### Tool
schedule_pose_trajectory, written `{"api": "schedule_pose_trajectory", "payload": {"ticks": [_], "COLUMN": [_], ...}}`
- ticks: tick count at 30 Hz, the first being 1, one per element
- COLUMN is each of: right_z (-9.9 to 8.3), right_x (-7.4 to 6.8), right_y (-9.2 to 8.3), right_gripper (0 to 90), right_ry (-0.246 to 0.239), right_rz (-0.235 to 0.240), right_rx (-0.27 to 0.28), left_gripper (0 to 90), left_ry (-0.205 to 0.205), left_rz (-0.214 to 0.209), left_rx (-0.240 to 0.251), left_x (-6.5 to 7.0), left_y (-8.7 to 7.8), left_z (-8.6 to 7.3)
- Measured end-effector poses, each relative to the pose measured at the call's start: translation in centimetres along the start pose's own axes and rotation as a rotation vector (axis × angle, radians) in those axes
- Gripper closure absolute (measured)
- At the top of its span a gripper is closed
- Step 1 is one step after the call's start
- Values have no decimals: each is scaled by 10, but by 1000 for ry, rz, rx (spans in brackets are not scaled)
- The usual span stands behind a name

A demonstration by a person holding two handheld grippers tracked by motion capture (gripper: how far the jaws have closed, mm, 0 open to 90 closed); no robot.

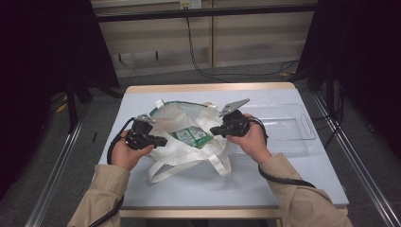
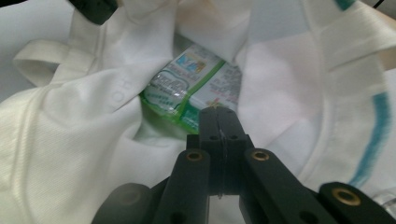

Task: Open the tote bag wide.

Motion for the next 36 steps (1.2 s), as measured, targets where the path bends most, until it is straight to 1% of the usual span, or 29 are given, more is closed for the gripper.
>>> {"api": "schedule_pose_trajectory", "payload": {"ticks": [1, 3, 5, 6, 7, 8, 9, 11, 13, 14, 15, 16, 17, 18, 19, 20, 21, 22, 23, 25, 26, 28, 29, 30, 32, 33, 36], "right_z": [-2, -5, -7, -8, -9, -10, -12, -14, -16, -18, -19, -20, -21, -23, -24, -25, -25, -26, -27, -27, -27, -27, -27, -27, -28, -28, -28], "right_x": [-3, -8, -12, -13, -15, -16, -17, -19, -21, -22, -23, -24, -25, -25, -25, -25, -25, -25, -25, -25, -25, -25, -25, -25, -25, -24, -24], "right_y": [0, -1, -1, -1, -1, -1, -1, -1, -1, 0, 0, -1, -1, -2, -2, -2, -2, -2, -2, -2, -2, -3, -3, -3, -2, -2, -3], "right_gripper": [900, 900, 900, 900, 900, 900, 900, 900, 900, 900, 900, 900, 900, 900, 900, 900, 900, 900, 900, 900, 900, 900, 900, 900, 900, 900, 900], "right_ry": [3, 5, -4, -6, -1, -3, 0, -5, -6, -6, -9, -5, -10, -5, -7, -4, -3, -3, -2, -6, -3, -2, -5, -7, -5, -5, 2], "right_rz": [6, 24, 35, 37, 40, 44, 43, 47, 48, 54, 58, 60, 61, 61, 64, 66, 63, 67, 66, 66, 66, 66, 69, 65, 67, 66, 72], "right_rx": [0, 7, 4, 3, 5, 6, 5, 4, 2, 0, 2, 1, 0, 2, 4, 3, 1, 2, -1, -1, -1, 0, -1, -3, -2, -2, 3], "left_gripper": [827, 827, 827, 827, 828, 828, 832, 832, 843, 848, 850, 850, 851, 852, 853, 852, 853, 853, 853, 853, 853, 852, 852, 852, 852, 852, 832], "left_ry": [-5, 2, 9, -3, 10, 2, 1, 0, -3, -10, -4, -8, 4, -5, 10, 15, 3, 12, 13, 15, 18, 16, 21, 19, 34, 22, 30], "left_rz": [-4, 0, -4, -2, 2, 0, -2, 10, 6, 23, 26, 33, 30, 42, 42, 43, 40, 52, 47, 58, 52, 71, 69, 69, 67, 75, 77], "left_rx": [-3, -1, -2, 4, -4, 3, 5, 21, 32, 39, 34, 45, 41, 49, 45, 47, 54, 57, 58, 70, 62, 76, 66, 75, 68, 82, 84], "left_x": [0, -1, -3, -3, -5, -6, -7, -8, -11, -12, -13, -14, -15, -15, -16, -16, -16, -16, -17, -18, -19, -19, -20, -19, -19, -18, -16], "left_y": [0, -1, -2, -2, -3, -4, -5, -6, -7, -8, -10, -11, -12, -13, -14, -15, -15, -15, -16, -15, -16, -15, -16, -15, -15, -15, -18], "left_z": [2, 7, 11, 13, 15, 17, 18, 21, 24, 26, 27, 29, 31, 33, 35, 36, 38, 40, 42, 45, 46, 47, 48, 48, 49, 49, 48]}}
Point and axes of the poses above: each handheld gripper's, and its own axes: y roughly forward along the jaws, z roughly out of its top, x roughly to its right, the point moved 1 cm from there along y, roughly forward along the jaws, and after that the axes turned 6 degrees about x, right-handed, at the moved point
